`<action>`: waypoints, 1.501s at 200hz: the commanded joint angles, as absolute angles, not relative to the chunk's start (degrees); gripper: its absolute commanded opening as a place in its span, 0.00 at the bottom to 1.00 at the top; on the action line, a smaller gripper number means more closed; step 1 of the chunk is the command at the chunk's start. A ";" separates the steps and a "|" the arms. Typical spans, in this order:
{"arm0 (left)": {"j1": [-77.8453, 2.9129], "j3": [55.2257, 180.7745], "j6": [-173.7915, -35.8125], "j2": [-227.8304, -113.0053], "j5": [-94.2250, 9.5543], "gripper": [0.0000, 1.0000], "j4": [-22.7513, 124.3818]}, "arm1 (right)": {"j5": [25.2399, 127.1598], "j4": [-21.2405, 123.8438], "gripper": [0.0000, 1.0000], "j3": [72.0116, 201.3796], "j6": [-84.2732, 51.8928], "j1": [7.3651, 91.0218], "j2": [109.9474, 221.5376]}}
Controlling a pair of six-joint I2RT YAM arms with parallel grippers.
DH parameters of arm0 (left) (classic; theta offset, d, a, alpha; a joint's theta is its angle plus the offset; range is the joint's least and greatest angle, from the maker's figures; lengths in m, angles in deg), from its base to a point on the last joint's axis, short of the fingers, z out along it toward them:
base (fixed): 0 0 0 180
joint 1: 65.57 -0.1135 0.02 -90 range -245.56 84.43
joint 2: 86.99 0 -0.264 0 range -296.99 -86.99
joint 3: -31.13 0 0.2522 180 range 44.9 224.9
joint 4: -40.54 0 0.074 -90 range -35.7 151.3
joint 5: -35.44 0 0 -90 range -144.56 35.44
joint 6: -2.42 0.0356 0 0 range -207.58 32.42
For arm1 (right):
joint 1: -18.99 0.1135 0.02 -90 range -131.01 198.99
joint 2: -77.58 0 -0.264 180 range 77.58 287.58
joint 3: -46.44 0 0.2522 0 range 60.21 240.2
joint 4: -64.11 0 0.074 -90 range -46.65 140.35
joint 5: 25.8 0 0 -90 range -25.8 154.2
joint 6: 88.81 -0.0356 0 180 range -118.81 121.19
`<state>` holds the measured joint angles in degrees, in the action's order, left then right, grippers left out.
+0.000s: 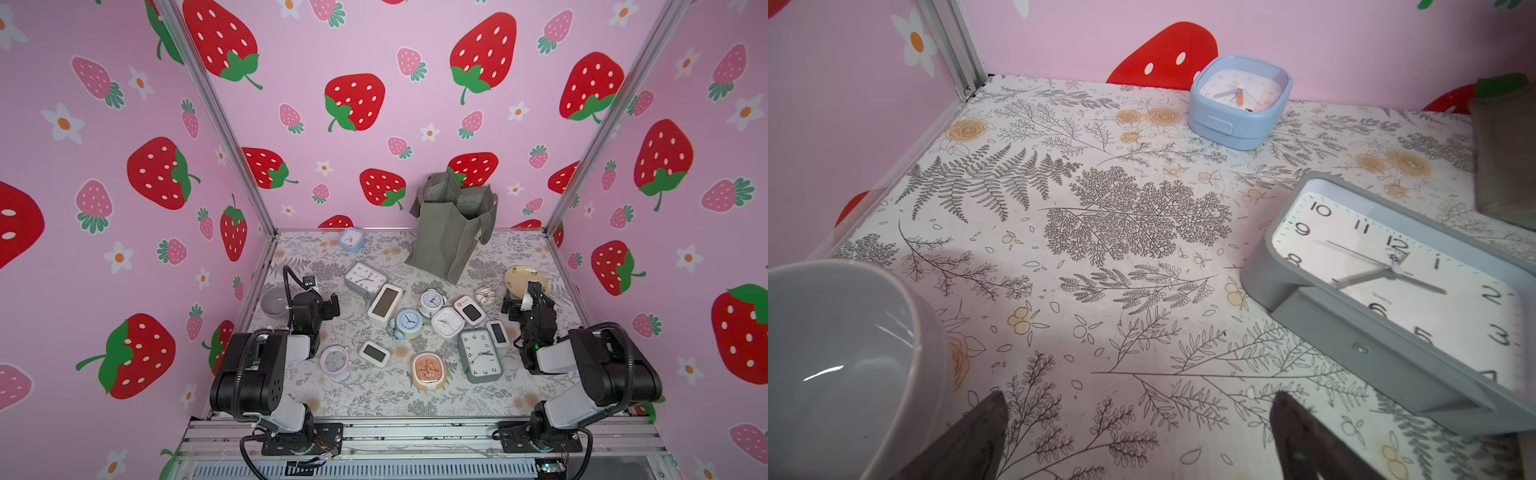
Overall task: Put the alarm clock into the canvas bag
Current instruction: Pick up the alarm from the center of the board.
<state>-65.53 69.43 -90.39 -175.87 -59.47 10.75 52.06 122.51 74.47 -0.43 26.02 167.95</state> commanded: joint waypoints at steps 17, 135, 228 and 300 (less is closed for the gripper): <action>-65.78 71.28 -89.96 -176.01 -58.96 0.99 10.62 | 51.37 123.07 1.00 75.15 -0.04 26.30 167.91; -65.83 70.91 -90.04 -175.80 -58.96 0.99 10.22 | 51.43 123.13 1.00 75.15 -0.09 26.43 167.84; -65.34 72.58 -89.68 -172.64 -59.74 1.00 15.02 | 51.87 122.11 0.97 76.04 0.31 26.65 166.74; -53.31 78.53 -99.63 -138.41 -62.78 0.95 43.20 | 58.97 72.58 0.94 96.79 -8.32 39.07 143.23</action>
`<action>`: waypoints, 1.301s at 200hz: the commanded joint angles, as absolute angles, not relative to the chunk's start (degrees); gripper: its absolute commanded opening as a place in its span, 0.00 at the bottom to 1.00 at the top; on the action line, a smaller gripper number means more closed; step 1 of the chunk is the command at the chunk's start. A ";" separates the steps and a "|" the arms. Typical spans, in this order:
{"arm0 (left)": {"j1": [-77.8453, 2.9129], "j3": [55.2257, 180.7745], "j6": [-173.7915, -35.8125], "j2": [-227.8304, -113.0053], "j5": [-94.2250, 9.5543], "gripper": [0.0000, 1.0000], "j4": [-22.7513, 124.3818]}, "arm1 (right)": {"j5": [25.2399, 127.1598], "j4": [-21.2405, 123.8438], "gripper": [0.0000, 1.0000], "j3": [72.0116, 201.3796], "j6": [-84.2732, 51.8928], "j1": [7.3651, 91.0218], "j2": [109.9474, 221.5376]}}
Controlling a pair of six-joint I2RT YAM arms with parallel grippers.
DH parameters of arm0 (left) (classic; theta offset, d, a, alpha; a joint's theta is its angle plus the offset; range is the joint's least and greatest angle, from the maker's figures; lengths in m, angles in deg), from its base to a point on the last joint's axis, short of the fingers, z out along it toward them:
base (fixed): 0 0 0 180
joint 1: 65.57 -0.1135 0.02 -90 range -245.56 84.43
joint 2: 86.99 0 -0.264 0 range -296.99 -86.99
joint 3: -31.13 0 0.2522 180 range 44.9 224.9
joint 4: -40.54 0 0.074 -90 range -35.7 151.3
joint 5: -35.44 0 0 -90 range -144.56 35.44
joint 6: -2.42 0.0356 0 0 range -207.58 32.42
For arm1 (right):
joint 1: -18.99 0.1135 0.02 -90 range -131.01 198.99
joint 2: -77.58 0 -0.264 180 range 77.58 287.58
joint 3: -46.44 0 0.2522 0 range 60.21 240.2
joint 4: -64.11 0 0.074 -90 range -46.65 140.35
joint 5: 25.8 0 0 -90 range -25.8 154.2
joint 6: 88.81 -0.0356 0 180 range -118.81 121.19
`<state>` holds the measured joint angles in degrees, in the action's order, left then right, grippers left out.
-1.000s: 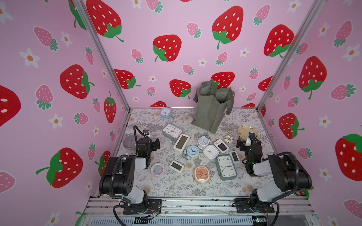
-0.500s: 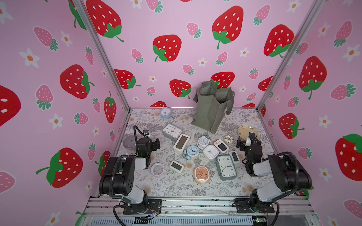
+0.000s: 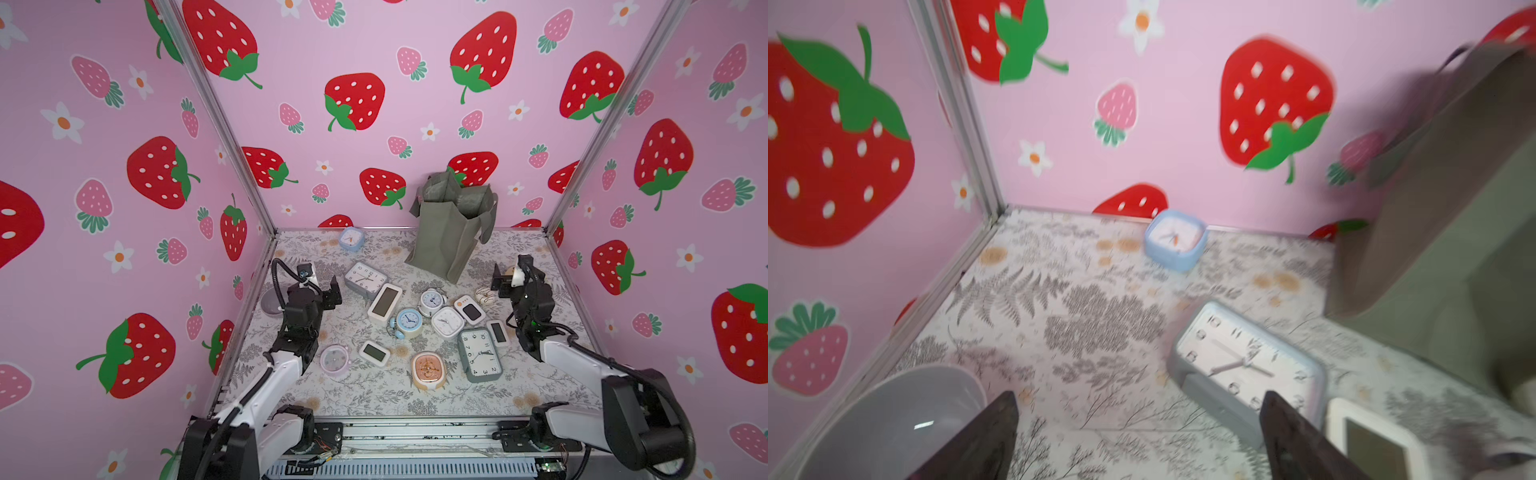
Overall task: Put the alarm clock into the canvas bag
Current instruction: Pick up the alarm from the center of the board.
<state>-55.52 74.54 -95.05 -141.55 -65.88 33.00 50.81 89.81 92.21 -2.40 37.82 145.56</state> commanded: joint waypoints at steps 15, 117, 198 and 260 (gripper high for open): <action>-51.88 81.26 -101.29 -139.38 -56.85 0.97 44.20 | 65.80 68.47 0.94 99.33 -7.73 40.80 143.80; -48.17 97.89 -106.09 -162.05 -38.70 0.97 50.60 | 76.78 53.93 1.00 112.24 6.74 51.95 167.70; -48.18 98.99 -102.38 -168.97 -30.79 0.94 52.31 | 75.69 48.45 1.00 119.46 9.43 55.03 177.13; -48.19 99.42 -101.48 -169.61 -27.88 0.91 52.93 | 76.50 44.41 0.92 124.39 11.32 55.29 181.39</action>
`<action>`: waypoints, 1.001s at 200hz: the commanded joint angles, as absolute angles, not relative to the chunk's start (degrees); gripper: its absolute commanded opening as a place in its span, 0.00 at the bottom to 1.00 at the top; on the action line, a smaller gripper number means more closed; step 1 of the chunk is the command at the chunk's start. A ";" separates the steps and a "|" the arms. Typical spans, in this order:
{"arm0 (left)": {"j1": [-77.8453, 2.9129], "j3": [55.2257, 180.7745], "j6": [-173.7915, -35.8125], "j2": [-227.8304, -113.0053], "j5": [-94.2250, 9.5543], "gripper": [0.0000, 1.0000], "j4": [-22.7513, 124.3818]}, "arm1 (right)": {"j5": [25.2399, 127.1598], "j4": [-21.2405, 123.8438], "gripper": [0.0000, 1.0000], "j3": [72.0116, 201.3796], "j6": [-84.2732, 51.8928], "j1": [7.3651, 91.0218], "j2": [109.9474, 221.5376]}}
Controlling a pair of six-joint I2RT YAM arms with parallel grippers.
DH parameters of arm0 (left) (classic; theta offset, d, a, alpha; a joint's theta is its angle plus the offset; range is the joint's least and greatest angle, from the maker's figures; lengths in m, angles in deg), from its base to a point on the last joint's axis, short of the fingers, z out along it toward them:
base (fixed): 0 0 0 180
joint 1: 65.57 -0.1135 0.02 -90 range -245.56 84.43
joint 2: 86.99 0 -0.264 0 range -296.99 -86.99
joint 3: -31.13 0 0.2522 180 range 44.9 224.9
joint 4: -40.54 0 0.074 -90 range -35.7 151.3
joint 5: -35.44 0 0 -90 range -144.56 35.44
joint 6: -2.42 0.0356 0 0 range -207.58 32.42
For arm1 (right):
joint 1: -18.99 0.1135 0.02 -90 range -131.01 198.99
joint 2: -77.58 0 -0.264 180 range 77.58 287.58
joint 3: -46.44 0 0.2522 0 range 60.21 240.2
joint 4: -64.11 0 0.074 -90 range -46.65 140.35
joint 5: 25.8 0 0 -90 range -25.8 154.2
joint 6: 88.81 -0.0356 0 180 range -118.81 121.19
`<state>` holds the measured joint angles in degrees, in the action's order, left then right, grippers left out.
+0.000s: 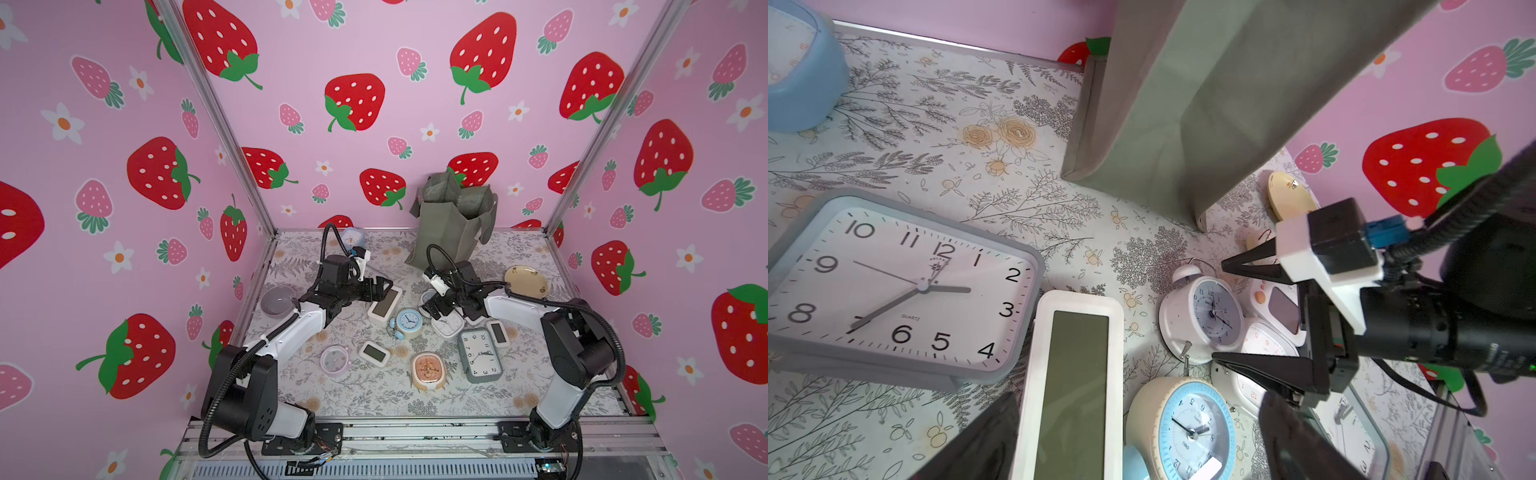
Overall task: Put the alarm clock into the canvas bag
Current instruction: Pick up the alarm from the center of the board.
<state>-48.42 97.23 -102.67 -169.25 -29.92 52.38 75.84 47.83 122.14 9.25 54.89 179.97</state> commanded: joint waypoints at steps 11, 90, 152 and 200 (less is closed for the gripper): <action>-48.24 99.61 -101.52 -169.50 -27.92 0.90 52.96 | 76.68 43.97 0.90 124.86 11.49 55.29 181.91; -48.08 99.73 -101.73 -170.03 -28.37 0.89 52.24 | 77.12 43.67 0.88 125.20 11.82 55.25 183.92; -47.96 100.50 -101.86 -171.68 -28.57 0.87 49.94 | 78.61 42.52 0.69 126.21 12.63 55.28 183.75; -47.71 104.34 -100.11 -173.78 -30.25 0.92 45.42 | 79.76 42.65 0.69 126.17 11.85 55.29 175.17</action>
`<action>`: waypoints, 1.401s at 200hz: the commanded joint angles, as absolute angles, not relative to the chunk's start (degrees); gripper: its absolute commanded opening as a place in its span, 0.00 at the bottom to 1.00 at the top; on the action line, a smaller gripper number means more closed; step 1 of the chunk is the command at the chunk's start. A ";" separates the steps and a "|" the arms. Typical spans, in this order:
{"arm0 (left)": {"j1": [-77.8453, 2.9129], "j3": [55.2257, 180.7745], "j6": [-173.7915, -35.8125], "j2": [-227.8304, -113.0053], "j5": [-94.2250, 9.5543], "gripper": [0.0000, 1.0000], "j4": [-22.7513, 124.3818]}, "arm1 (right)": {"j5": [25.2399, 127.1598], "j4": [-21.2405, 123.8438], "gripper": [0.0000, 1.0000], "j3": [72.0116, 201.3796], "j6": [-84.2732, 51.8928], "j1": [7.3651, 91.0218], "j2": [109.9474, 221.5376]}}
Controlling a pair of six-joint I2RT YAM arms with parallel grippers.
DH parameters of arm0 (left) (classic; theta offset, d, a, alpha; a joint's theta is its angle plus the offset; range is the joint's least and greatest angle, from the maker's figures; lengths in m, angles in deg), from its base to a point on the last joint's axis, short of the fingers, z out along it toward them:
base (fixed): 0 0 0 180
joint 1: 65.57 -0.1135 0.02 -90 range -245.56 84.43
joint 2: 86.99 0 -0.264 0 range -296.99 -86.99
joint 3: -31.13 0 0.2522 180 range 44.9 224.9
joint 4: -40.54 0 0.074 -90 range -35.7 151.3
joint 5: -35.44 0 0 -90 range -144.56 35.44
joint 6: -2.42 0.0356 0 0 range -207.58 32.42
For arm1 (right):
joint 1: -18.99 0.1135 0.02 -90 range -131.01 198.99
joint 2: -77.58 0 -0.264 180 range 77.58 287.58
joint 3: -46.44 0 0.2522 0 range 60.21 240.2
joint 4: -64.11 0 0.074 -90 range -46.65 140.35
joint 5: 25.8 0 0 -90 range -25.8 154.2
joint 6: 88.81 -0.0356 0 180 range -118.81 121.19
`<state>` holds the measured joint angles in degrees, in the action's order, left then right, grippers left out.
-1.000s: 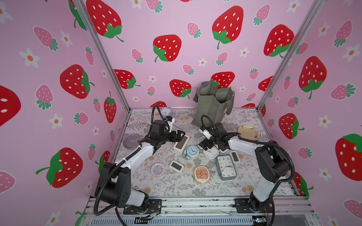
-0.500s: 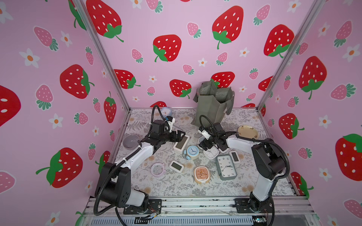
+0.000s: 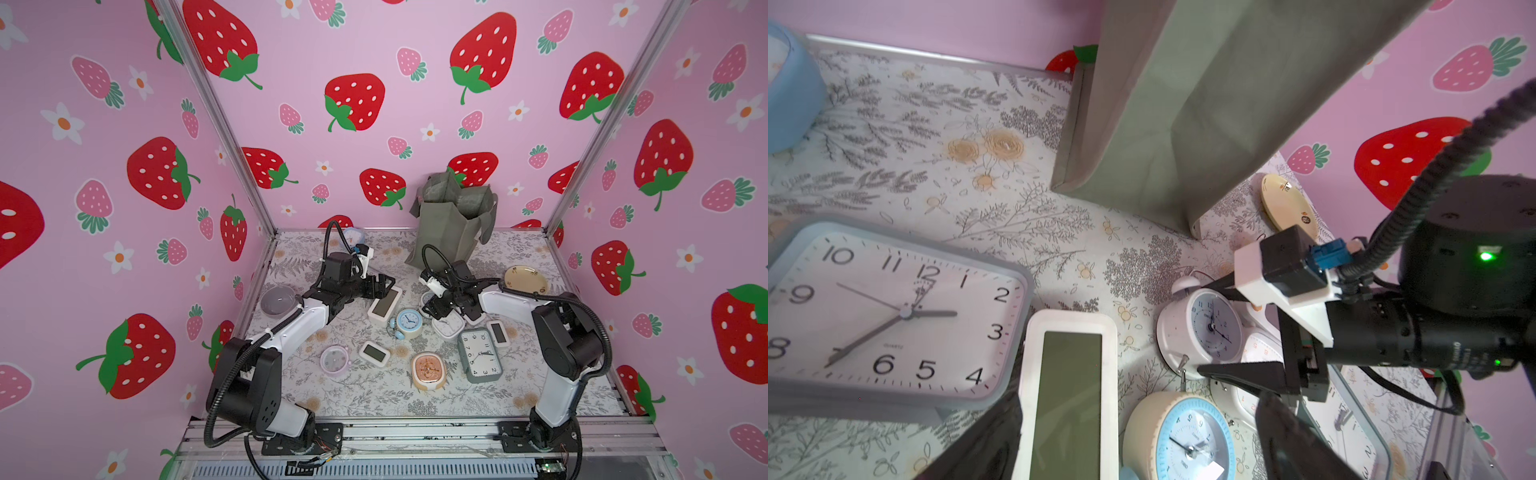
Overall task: Put the alarm clock into the canvas bag
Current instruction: Pick up the alarm from the center of the board, then move the canvas bag to the center of the board.
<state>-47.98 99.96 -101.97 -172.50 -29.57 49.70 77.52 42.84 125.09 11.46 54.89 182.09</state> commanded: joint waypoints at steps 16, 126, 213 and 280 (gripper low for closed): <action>-47.70 106.67 -99.58 -175.34 -32.23 0.92 43.90 | 80.72 41.19 0.71 127.62 11.82 55.20 171.99; -45.97 124.79 -90.48 -192.44 -27.34 0.88 35.94 | 76.47 31.70 0.73 153.02 13.20 52.52 164.49; -44.65 138.67 -88.13 -205.67 -27.67 0.82 24.36 | 75.35 34.32 0.73 170.68 7.58 45.15 175.77; -43.42 145.91 -83.41 -210.83 -29.50 0.71 25.47 | 74.87 32.29 0.72 179.16 7.43 44.05 182.49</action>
<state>-43.76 142.34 -85.34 -208.92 -29.81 27.03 74.51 30.36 175.77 7.81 44.42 182.85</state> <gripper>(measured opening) 0.725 0.772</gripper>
